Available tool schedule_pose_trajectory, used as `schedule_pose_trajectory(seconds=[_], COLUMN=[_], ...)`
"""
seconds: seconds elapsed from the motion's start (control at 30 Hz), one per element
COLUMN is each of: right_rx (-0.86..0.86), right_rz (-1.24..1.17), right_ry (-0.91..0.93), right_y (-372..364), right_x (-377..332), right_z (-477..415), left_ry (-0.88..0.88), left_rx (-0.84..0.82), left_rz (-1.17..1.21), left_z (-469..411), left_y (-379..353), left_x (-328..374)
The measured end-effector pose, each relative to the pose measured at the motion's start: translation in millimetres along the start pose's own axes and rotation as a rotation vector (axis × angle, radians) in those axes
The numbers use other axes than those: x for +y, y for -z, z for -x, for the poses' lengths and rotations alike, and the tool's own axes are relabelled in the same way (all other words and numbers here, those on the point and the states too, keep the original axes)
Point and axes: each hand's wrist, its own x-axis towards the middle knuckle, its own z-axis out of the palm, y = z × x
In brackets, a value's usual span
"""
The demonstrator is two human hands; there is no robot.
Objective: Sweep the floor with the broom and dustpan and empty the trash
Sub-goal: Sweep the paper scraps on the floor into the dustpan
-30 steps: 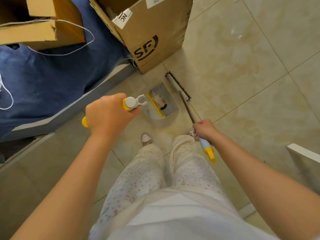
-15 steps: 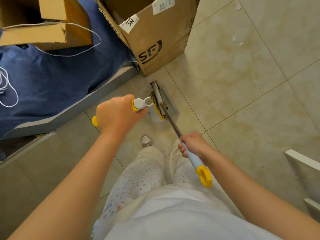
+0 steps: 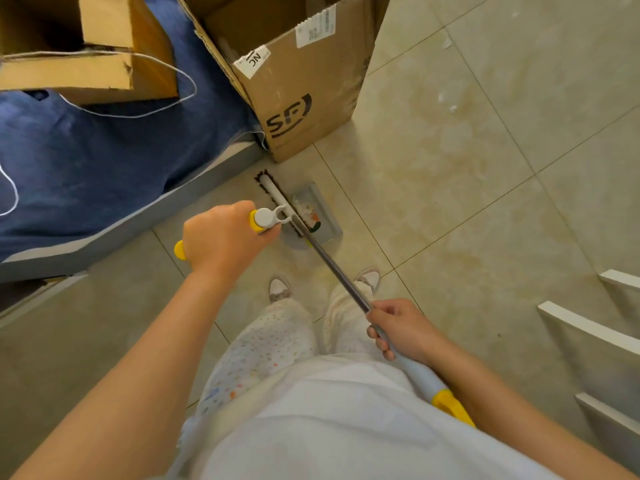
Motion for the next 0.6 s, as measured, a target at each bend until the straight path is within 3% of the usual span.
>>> schedule_pose_trajectory(seconds=[0.27,0.43,0.6], right_rx=[0.149,0.234,0.17], right_rz=[-0.049,-0.284,-0.421], right_ry=[0.011,-0.028,-0.119], right_y=[41.6,89.5,137.5], right_x=[-1.9,7.3,12.5], right_z=[-5.7,-11.8,-9.2], left_ry=[-0.026,-0.033,-0.034], left_rx=[0.054,0.063,0.08], left_rz=[0.002,0.024,0.028], left_z=[-0.1,-20.1,-55.8], left_y=[2.5,1.0,0.4], left_x=[25.5,64.2,117.4])
